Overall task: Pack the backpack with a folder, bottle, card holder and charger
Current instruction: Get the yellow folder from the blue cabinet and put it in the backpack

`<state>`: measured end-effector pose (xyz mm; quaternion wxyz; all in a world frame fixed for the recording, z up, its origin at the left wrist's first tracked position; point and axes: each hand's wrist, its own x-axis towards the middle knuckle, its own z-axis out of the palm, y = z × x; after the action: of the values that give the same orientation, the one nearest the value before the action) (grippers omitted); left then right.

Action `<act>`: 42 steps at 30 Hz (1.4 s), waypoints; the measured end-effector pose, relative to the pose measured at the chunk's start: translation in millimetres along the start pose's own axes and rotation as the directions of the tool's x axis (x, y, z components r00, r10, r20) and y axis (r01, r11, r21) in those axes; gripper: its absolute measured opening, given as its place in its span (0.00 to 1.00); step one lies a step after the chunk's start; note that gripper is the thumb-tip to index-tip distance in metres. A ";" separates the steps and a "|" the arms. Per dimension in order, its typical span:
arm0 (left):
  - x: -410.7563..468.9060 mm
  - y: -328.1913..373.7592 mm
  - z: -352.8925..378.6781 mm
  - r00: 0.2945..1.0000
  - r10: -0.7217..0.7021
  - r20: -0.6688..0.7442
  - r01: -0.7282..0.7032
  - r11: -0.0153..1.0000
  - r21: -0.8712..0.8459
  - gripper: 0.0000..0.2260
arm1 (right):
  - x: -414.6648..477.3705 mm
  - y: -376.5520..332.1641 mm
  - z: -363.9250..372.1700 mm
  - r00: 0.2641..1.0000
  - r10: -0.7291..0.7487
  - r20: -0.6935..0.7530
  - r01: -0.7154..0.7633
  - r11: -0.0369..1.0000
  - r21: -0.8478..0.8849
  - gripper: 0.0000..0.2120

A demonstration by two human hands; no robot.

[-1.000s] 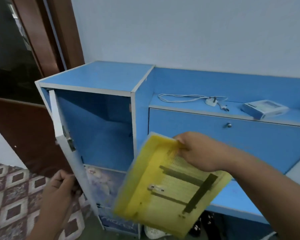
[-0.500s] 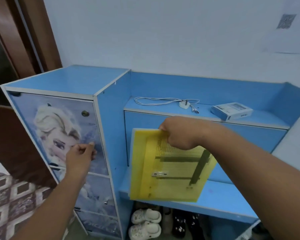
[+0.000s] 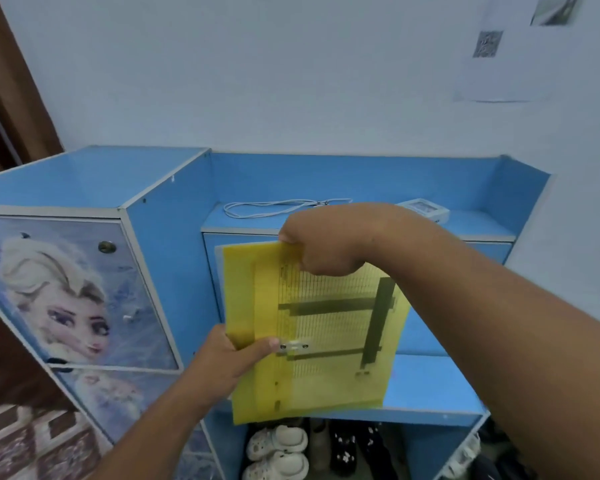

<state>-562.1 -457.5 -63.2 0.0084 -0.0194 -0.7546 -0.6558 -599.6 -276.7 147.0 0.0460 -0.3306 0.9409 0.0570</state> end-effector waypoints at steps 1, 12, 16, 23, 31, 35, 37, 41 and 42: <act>2.0 3.2 1.8 1.000 0.004 -0.005 -0.004 1.000 -0.014 0.13 | -2.2 5.8 0.3 0.999 0.008 -0.053 -0.006 0.999 0.046 0.05; 17.3 31.8 11.5 0.999 0.041 0.003 -0.039 0.970 -0.239 0.11 | -82.5 123.2 87.3 0.519 0.681 -0.516 0.162 0.515 0.842 0.37; 24.6 40.7 23.1 0.999 0.048 0.025 -0.040 0.964 -0.264 0.12 | -88.4 138.0 162.9 0.796 0.576 -0.187 0.183 0.065 0.981 0.37; 32.9 46.2 69.1 1.000 -0.020 -0.009 0.017 0.961 -0.276 0.13 | -92.3 148.8 199.8 0.818 0.523 -0.240 0.309 -0.047 0.950 0.18; 44.4 59.5 112.4 0.999 -0.024 -0.034 0.016 0.974 -0.228 0.23 | -108.1 177.2 218.2 0.804 0.537 -0.257 0.342 -0.062 0.938 0.11; 62.0 65.8 134.5 1.000 -0.020 0.014 0.023 0.978 -0.207 0.22 | -123.3 193.9 223.8 0.763 0.590 -0.264 0.352 -0.036 0.935 0.10; 75.5 66.8 150.9 0.999 -0.008 0.054 0.018 0.980 -0.199 0.21 | -134.2 204.1 225.0 0.725 0.636 -0.265 0.355 -0.015 0.935 0.11; 114.9 65.8 202.2 0.980 0.007 0.197 0.033 0.979 -0.201 0.23 | -168.2 230.1 230.1 0.607 0.752 -0.257 0.330 0.055 0.942 0.11; 125.9 66.4 218.5 0.970 0.012 0.242 0.039 0.978 -0.203 0.22 | -178.9 236.4 231.4 0.567 0.784 -0.254 0.321 0.073 0.944 0.12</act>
<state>-682.5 -229.6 -23.2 -0.0900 -0.0948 -0.6779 -0.7234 -597.6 48.7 -41.5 -0.1658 -0.0097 0.6834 -0.7108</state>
